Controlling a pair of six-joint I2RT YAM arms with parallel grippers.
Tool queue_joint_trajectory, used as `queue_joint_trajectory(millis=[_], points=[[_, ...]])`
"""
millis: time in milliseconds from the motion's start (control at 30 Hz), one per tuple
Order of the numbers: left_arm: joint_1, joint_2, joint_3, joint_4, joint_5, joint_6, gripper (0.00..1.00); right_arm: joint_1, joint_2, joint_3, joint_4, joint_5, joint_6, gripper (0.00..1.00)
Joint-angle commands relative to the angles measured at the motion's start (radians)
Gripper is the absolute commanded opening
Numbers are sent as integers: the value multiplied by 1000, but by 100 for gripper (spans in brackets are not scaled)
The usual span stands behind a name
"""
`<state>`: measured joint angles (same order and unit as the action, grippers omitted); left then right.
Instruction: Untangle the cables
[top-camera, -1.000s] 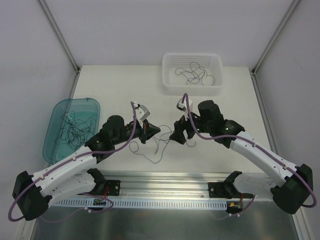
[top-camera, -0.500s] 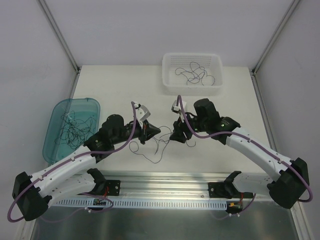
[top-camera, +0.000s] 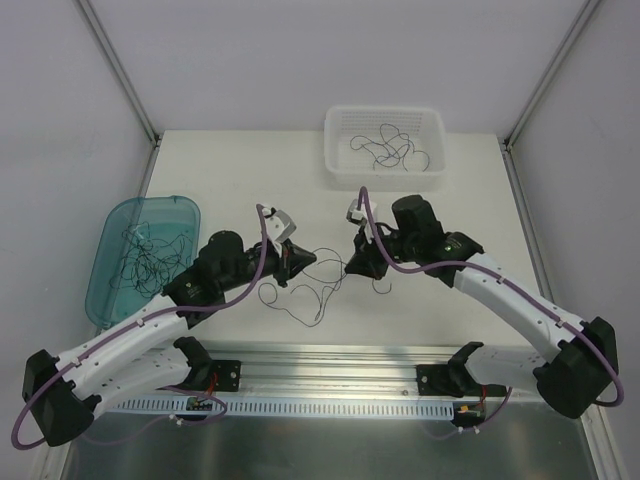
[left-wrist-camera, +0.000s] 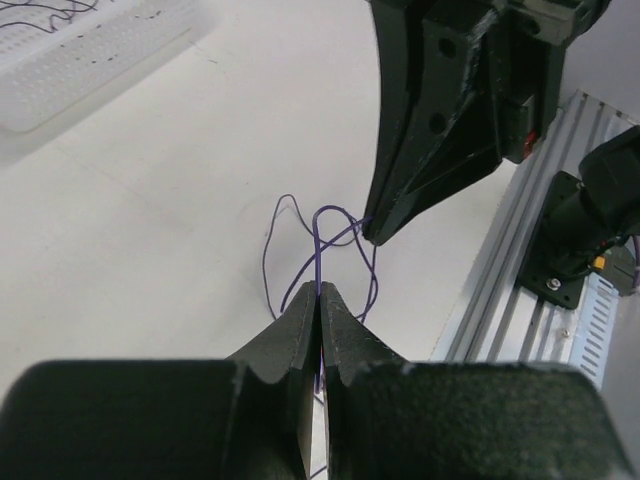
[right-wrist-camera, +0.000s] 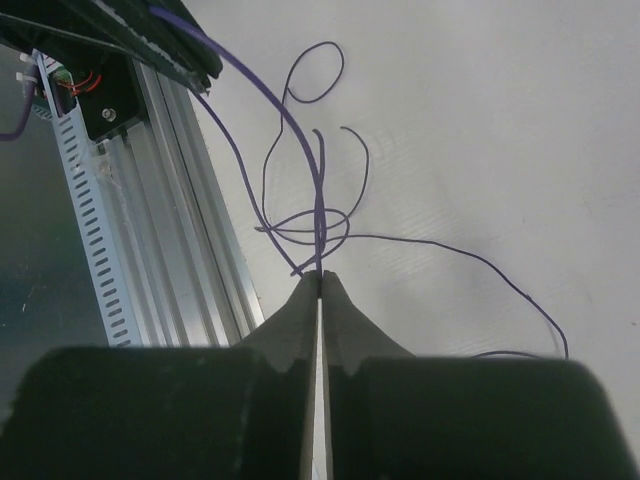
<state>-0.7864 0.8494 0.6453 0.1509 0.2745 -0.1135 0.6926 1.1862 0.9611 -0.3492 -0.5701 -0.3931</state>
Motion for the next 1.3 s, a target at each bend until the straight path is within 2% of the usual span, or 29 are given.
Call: queue_joint_trajectory(millis=[0,133,233,367,533,633,667,733,767,800,967,1133,1267], points=[[-5,-32,-9,9,-79,29,0,-39,-65,19,18,-86,-3,1],[10,-29,-41,9,-210,3,0,-65,-125,21,26,-134,23,1],[41,-4,-59,10,-229,-41,0,-80,-163,31,32,-177,40,1],[47,4,-110,91,-86,0,0,-111,-177,44,101,-154,126,1],[49,-70,-164,242,81,95,8,-140,-126,128,107,-2,212,1],[49,-79,-116,192,91,135,39,-151,-67,188,90,64,243,1],[49,-76,-74,168,74,144,64,-153,-51,233,81,71,246,1],[49,-73,-27,112,8,158,83,-162,-10,287,70,108,249,1],[49,-73,14,69,-21,164,89,-165,4,319,40,124,244,1],[49,-75,31,52,-78,169,98,-174,35,393,26,157,244,1],[70,-75,160,-94,-231,189,99,-225,113,638,-27,306,215,1],[114,-67,194,-180,-417,164,99,-283,190,801,106,397,246,1],[190,-76,160,-208,-451,121,99,-314,262,895,243,502,234,1]])
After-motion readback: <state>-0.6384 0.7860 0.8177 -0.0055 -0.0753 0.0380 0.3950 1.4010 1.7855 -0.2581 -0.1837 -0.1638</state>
